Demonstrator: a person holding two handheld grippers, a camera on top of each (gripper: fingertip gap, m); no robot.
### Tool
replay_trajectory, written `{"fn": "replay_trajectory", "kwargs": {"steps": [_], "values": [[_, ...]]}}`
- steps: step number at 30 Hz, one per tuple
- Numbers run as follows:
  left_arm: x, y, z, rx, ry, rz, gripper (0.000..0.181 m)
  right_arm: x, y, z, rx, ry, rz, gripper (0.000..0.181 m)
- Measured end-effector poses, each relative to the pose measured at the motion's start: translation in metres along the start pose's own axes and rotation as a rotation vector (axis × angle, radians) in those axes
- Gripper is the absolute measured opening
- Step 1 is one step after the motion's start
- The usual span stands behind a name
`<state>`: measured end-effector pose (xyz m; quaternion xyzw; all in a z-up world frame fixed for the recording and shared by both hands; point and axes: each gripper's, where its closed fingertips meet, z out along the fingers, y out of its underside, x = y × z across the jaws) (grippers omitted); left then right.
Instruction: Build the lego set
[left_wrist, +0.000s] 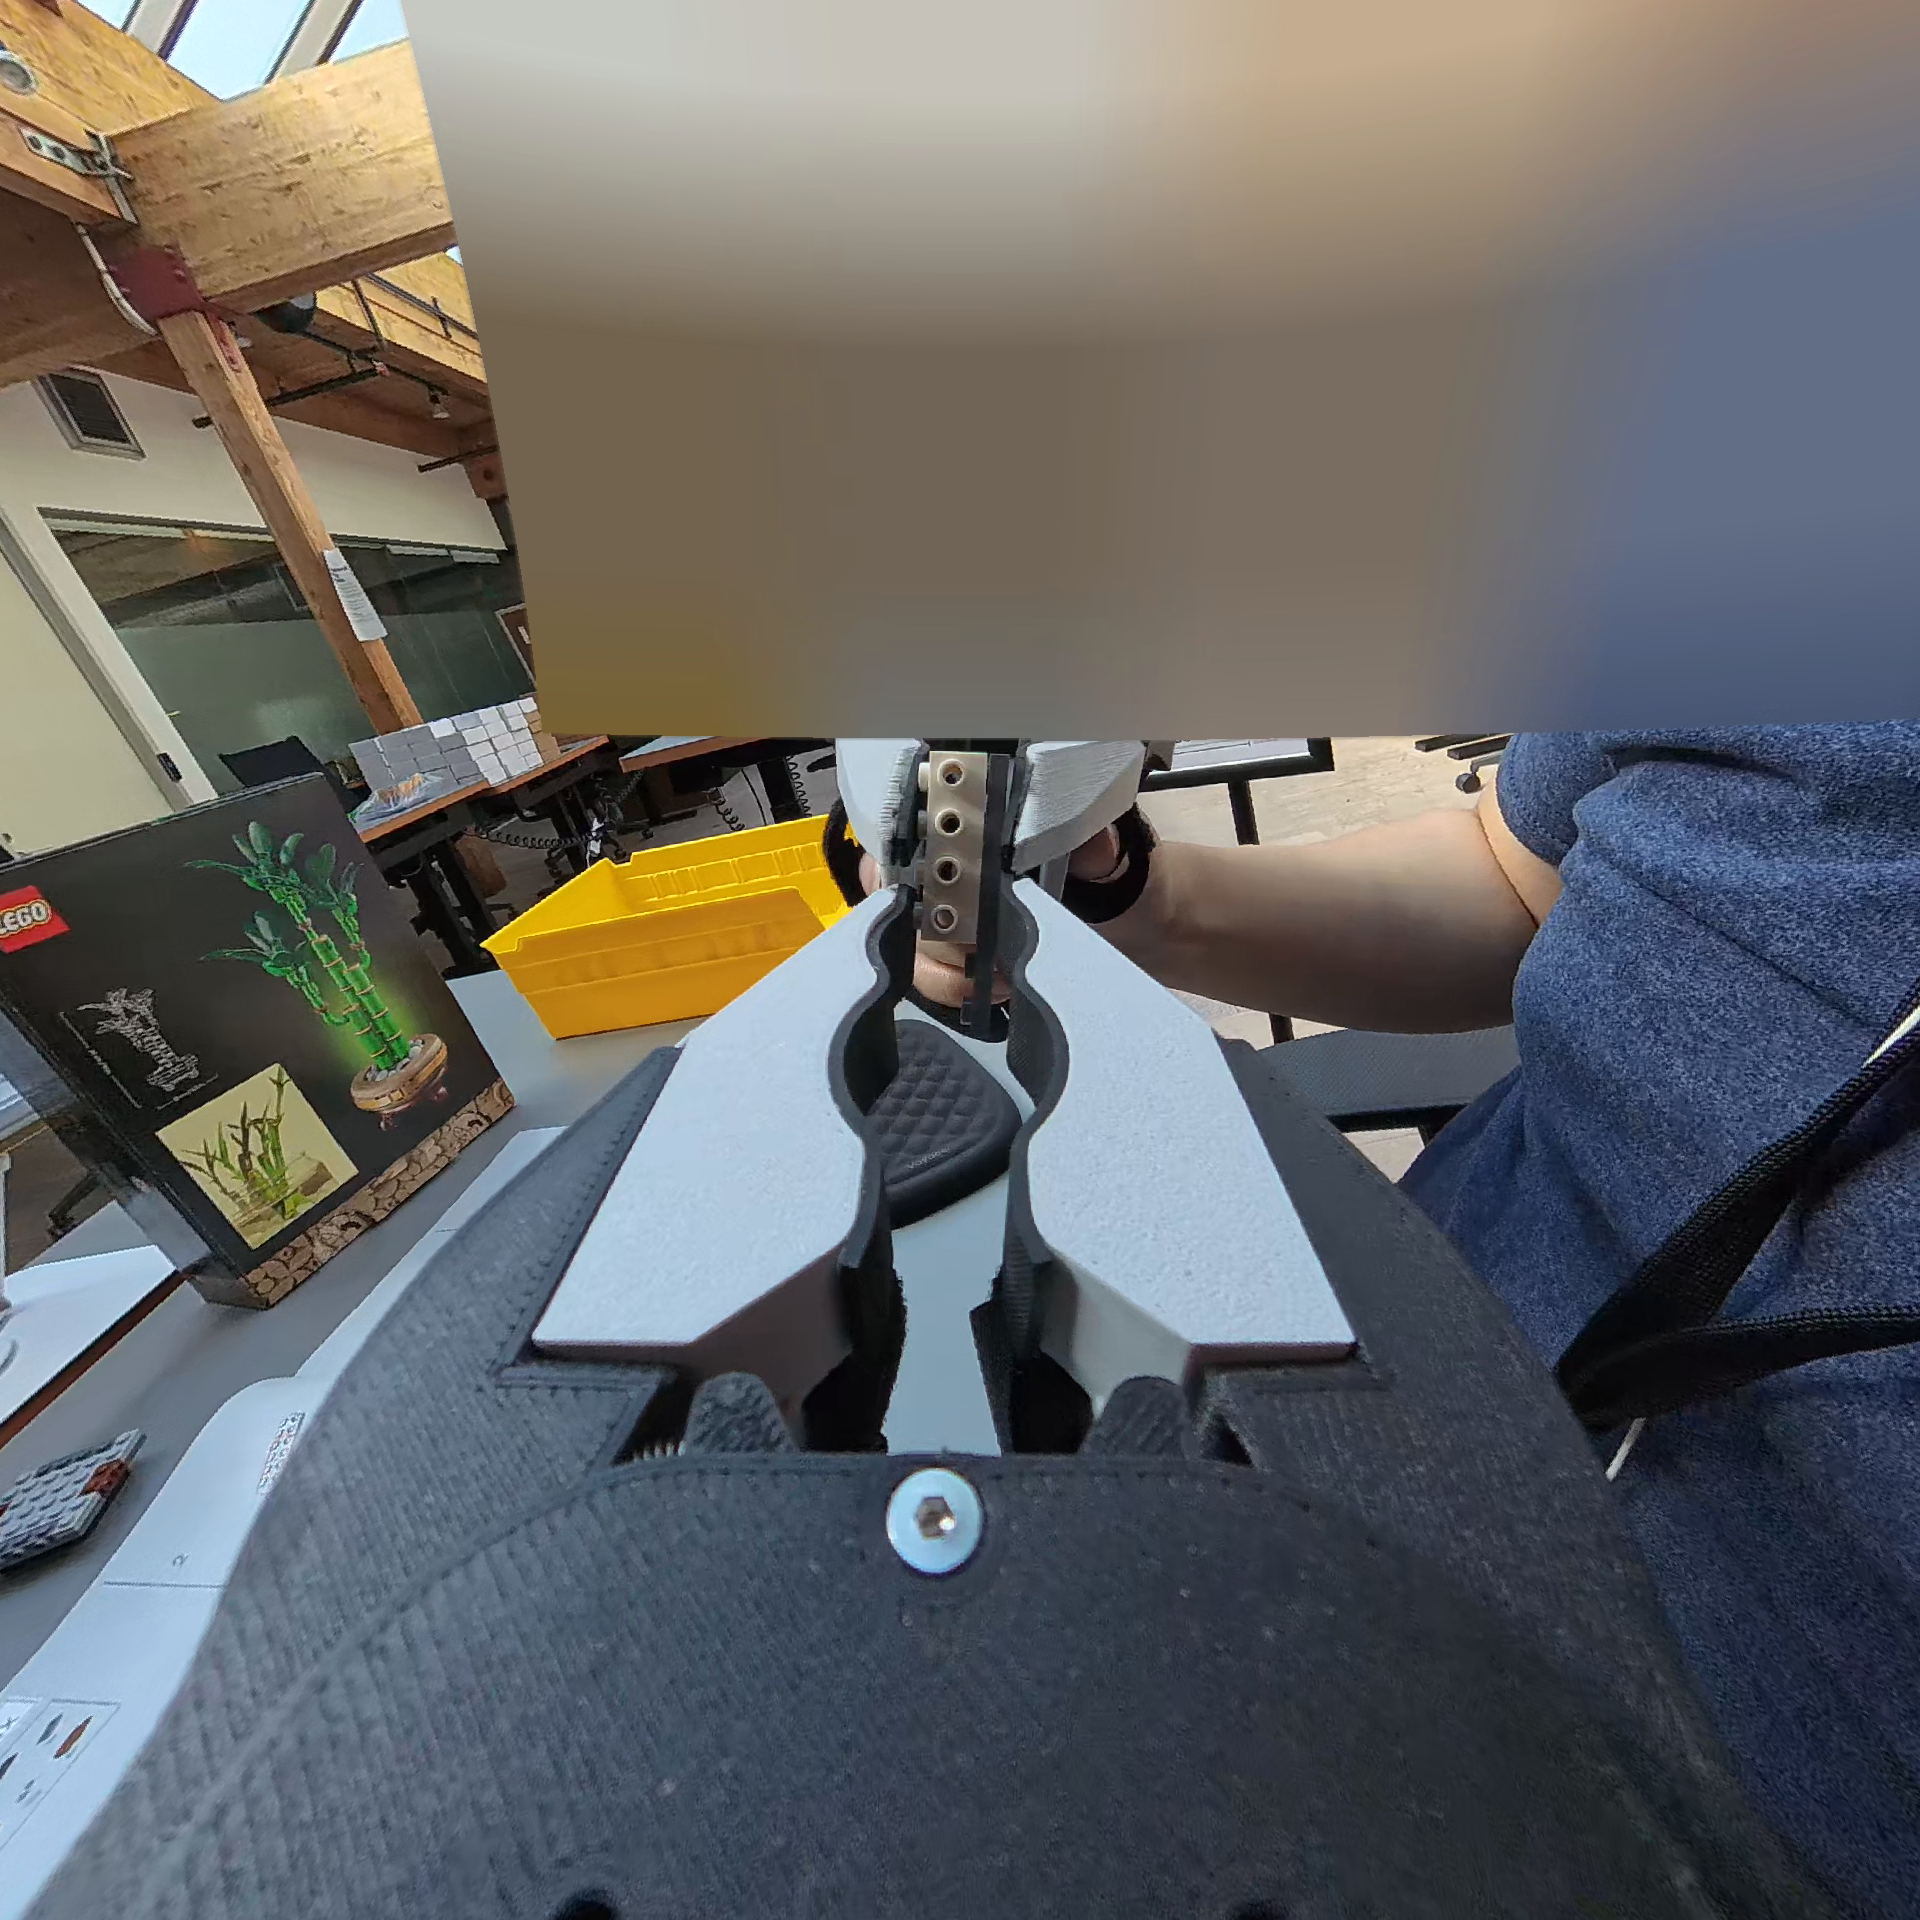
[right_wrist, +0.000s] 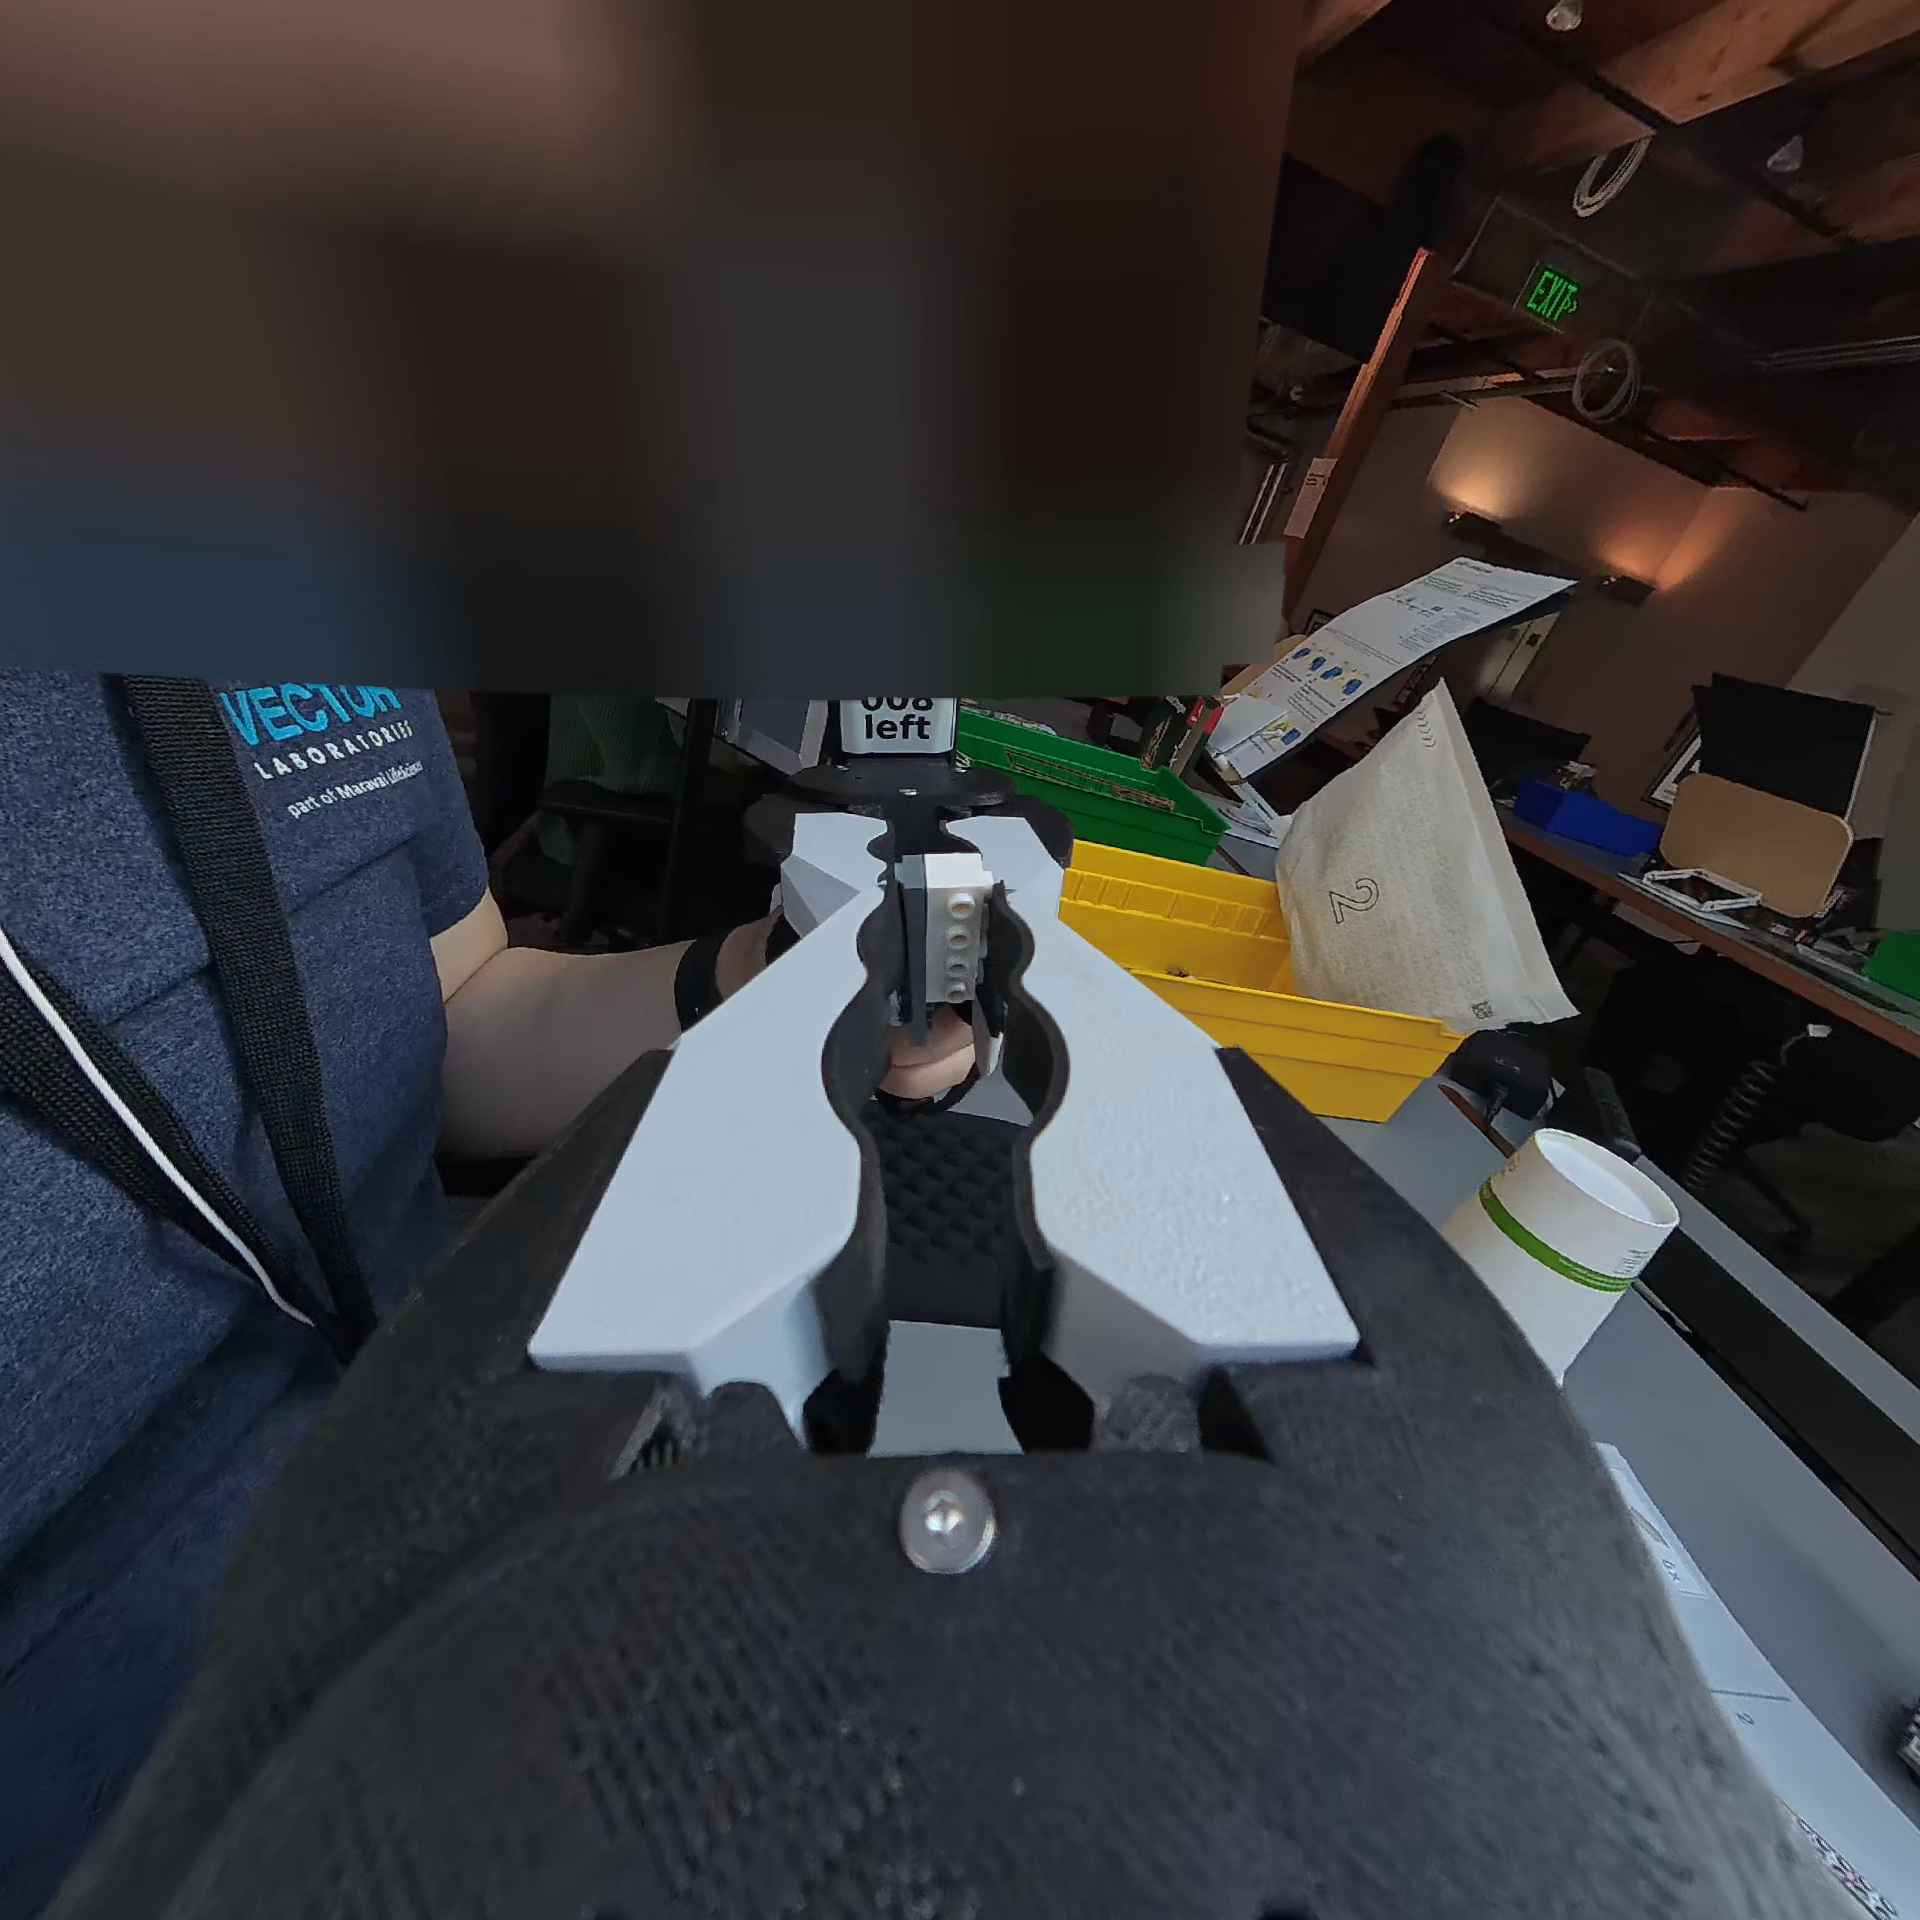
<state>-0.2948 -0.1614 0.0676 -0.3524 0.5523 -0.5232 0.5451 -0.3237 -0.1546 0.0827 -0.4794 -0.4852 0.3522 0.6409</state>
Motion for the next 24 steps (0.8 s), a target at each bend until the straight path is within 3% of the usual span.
{"fn": "replay_trajectory", "kwargs": {"steps": [24], "values": [[-0.0015,0.0002,-0.0026,0.004,-0.007,0.000,0.013,0.0017,0.0008,0.0016,0.044,-0.034,0.088,0.013]]}}
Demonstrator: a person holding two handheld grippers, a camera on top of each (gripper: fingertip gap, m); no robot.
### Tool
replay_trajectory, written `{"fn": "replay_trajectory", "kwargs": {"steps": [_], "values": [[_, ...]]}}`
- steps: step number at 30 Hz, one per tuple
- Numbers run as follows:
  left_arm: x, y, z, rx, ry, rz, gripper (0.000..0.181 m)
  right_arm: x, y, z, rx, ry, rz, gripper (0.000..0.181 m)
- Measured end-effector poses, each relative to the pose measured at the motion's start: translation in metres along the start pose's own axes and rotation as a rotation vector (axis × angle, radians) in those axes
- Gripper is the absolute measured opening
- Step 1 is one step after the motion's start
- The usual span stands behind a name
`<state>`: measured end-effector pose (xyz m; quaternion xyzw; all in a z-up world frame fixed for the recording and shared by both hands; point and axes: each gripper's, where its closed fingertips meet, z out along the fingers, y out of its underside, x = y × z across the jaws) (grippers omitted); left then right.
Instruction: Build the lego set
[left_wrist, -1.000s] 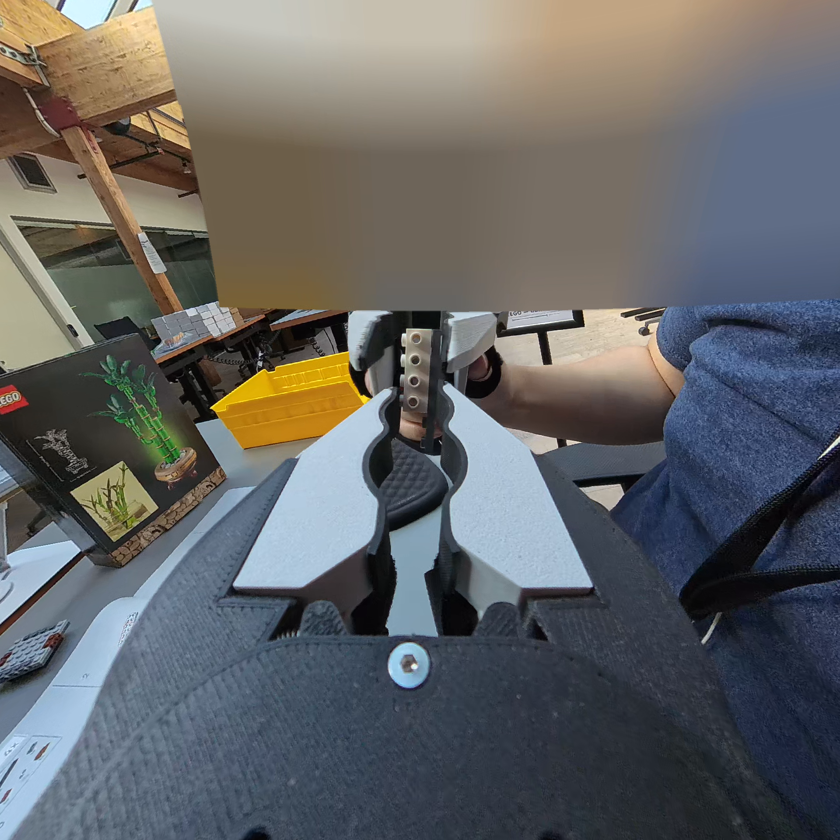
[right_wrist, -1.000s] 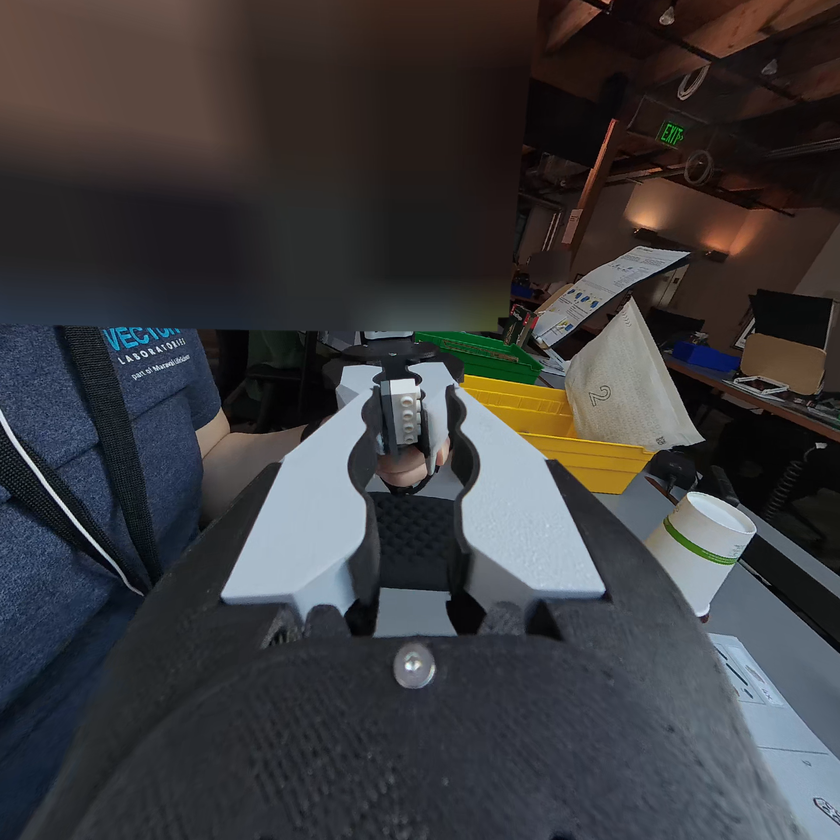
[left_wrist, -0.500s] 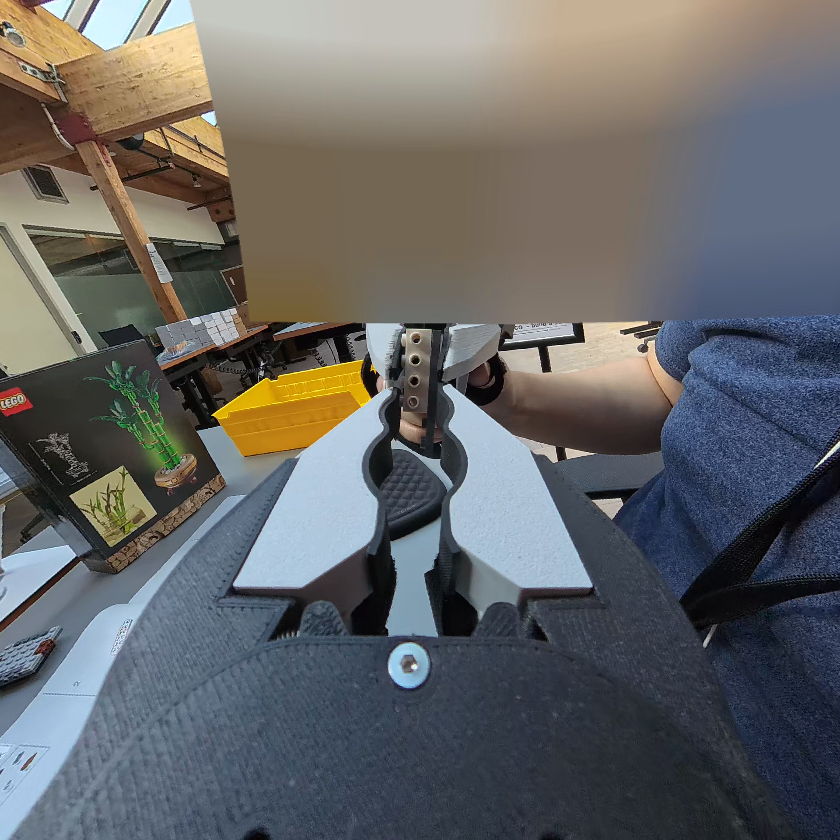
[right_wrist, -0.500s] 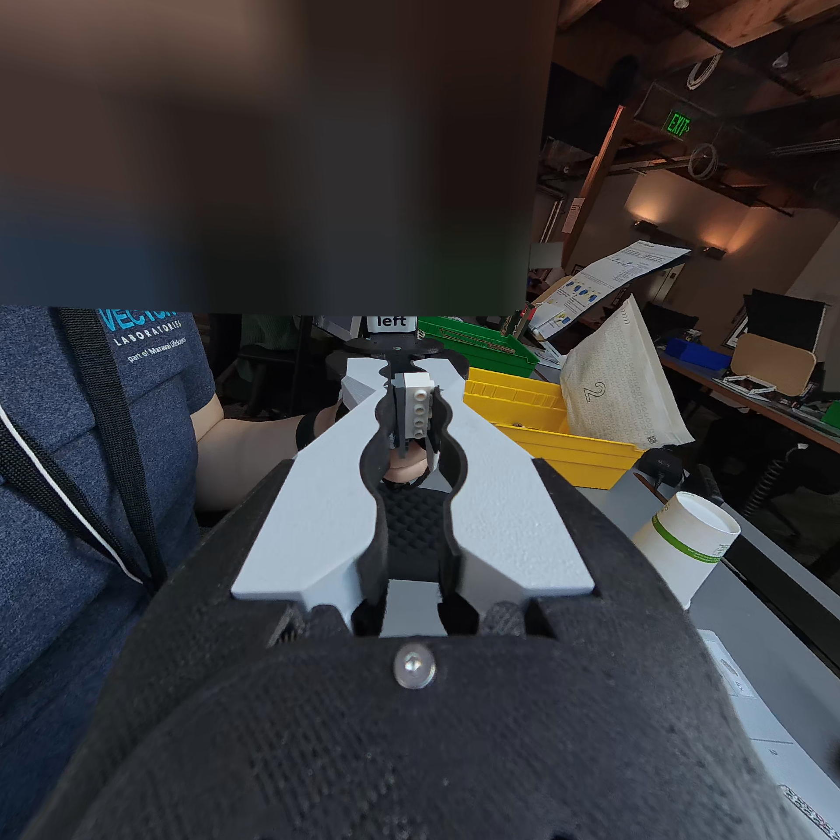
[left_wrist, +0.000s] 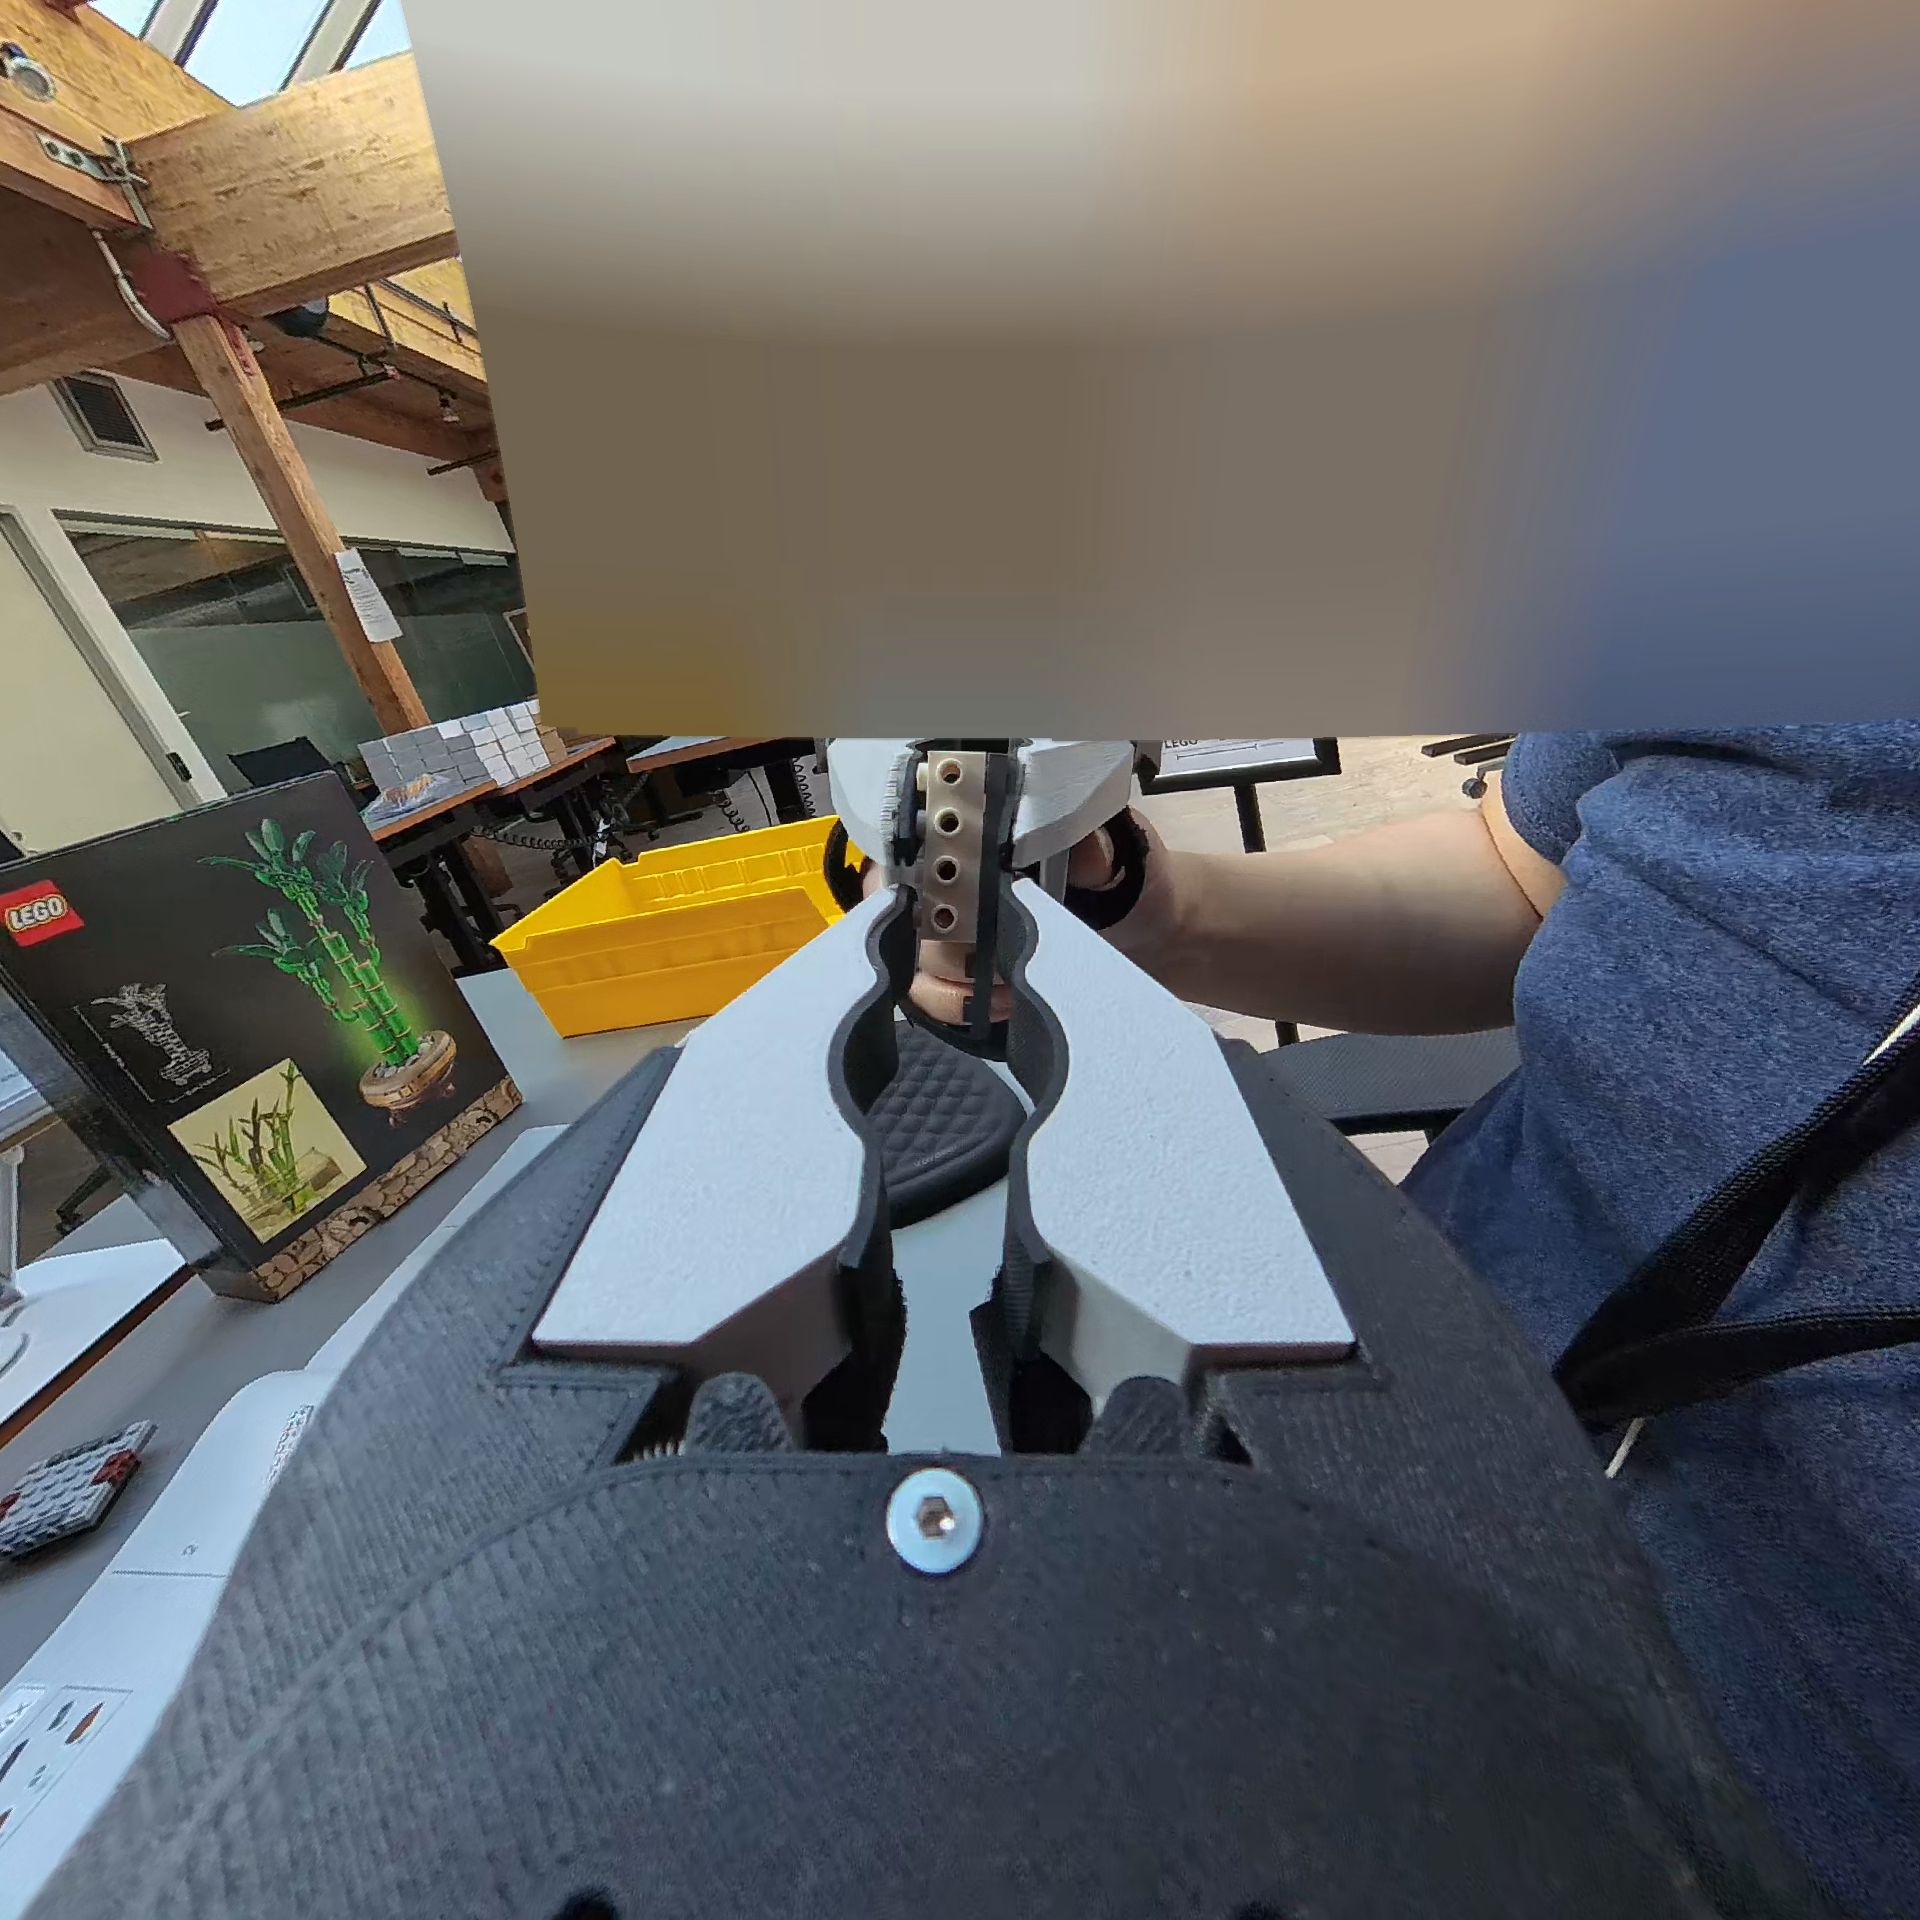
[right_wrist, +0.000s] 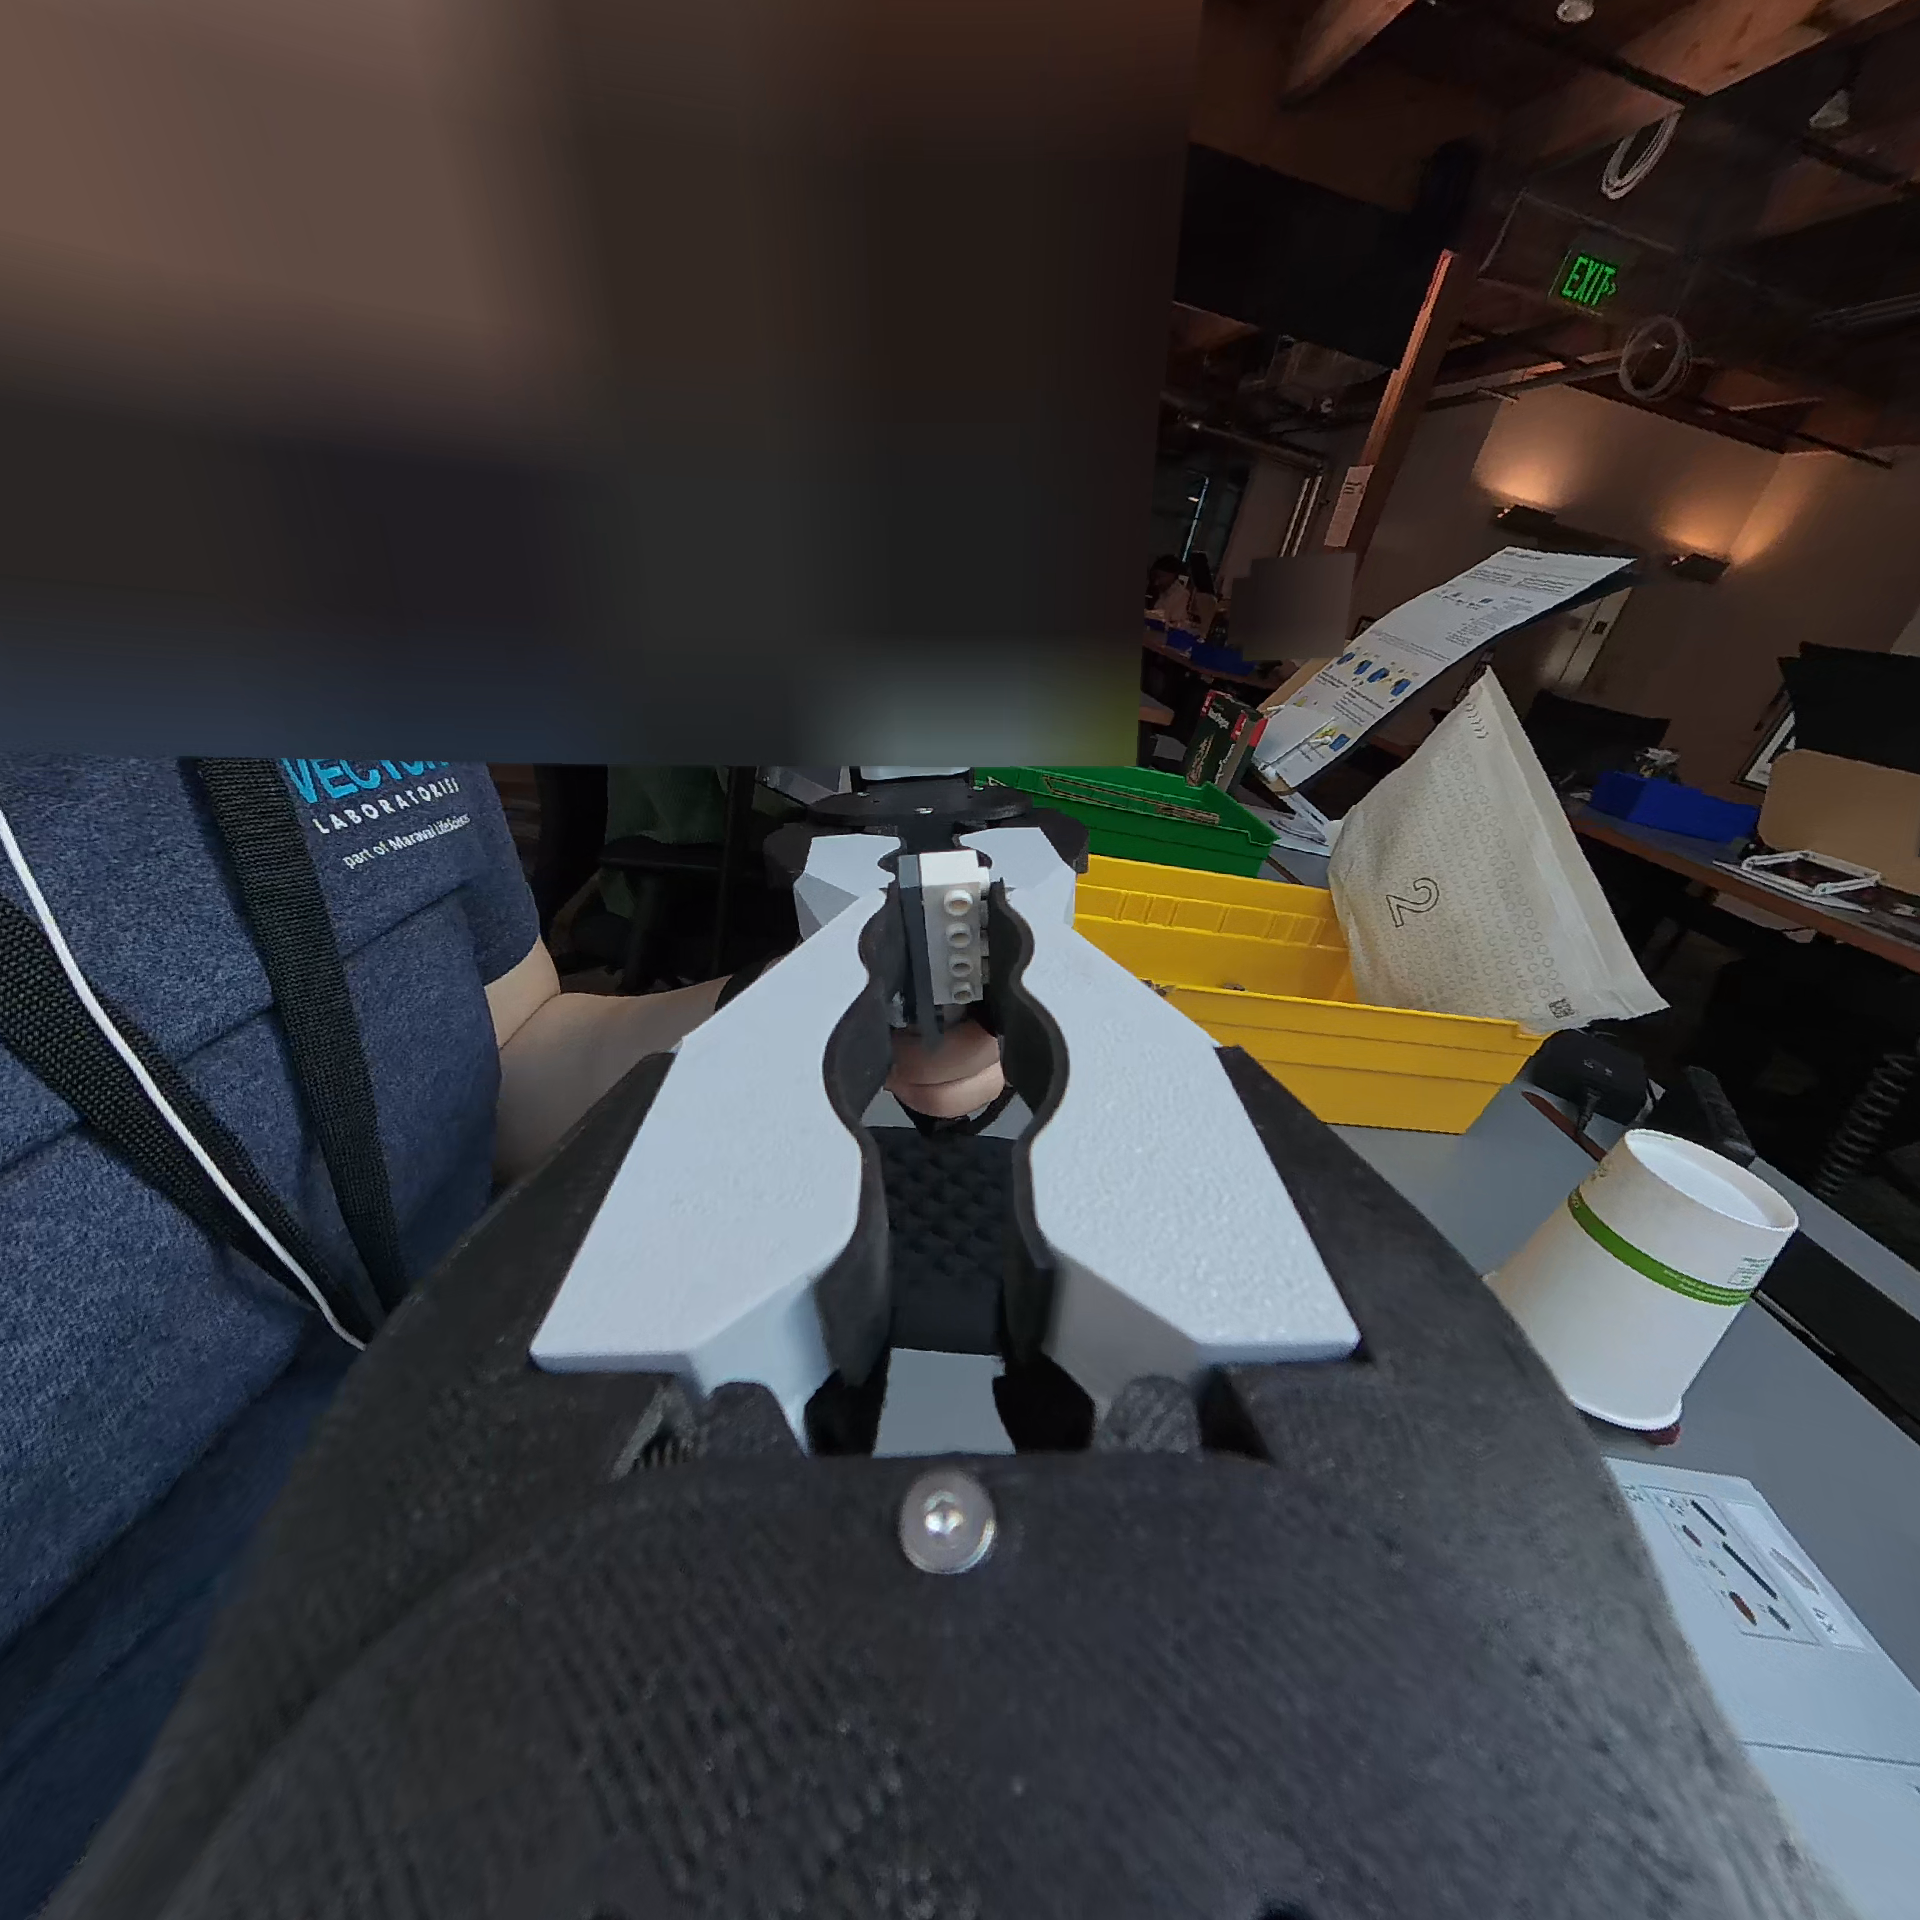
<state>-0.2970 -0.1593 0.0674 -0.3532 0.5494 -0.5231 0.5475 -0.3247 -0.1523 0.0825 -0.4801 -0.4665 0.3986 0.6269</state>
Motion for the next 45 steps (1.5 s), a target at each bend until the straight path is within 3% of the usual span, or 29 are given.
{"fn": "replay_trajectory", "kwargs": {"steps": [2,6,31,35,38,39,40,41,43,45], "values": [[0.000,0.000,0.000,0.004,0.002,-0.008,0.013,0.006,-0.004,-0.002,-0.001,0.060,-0.052,0.027],[0.000,-0.001,0.001,0.008,0.004,-0.012,0.013,0.000,-0.005,-0.003,-0.048,0.044,-0.098,0.015],[0.004,0.004,0.003,-0.001,0.033,-0.017,0.013,-0.004,-0.008,-0.009,-0.067,0.020,-0.038,0.014],[0.004,0.008,0.005,-0.017,0.036,-0.016,0.013,-0.003,-0.004,-0.011,-0.085,0.049,-0.138,0.014],[0.003,0.007,0.004,-0.003,0.039,-0.021,0.013,-0.004,-0.007,-0.012,-0.014,-0.011,0.017,0.014],[0.004,0.005,0.005,0.005,0.043,-0.026,0.013,-0.006,-0.009,-0.014,0.031,-0.046,0.063,0.022],[0.005,0.003,0.005,0.024,0.051,-0.040,0.013,-0.005,-0.013,-0.015,0.076,-0.060,0.107,0.054],[0.006,0.000,0.005,0.052,0.068,-0.068,0.013,-0.001,-0.013,-0.017,0.102,-0.057,0.150,0.064],[0.009,-0.003,0.004,0.090,0.121,-0.144,0.012,-0.004,-0.009,-0.021,0.123,-0.112,0.182,0.035],[0.007,-0.003,0.003,0.119,0.156,-0.211,0.012,-0.001,-0.009,-0.023,0.159,-0.115,0.211,0.030]]}}
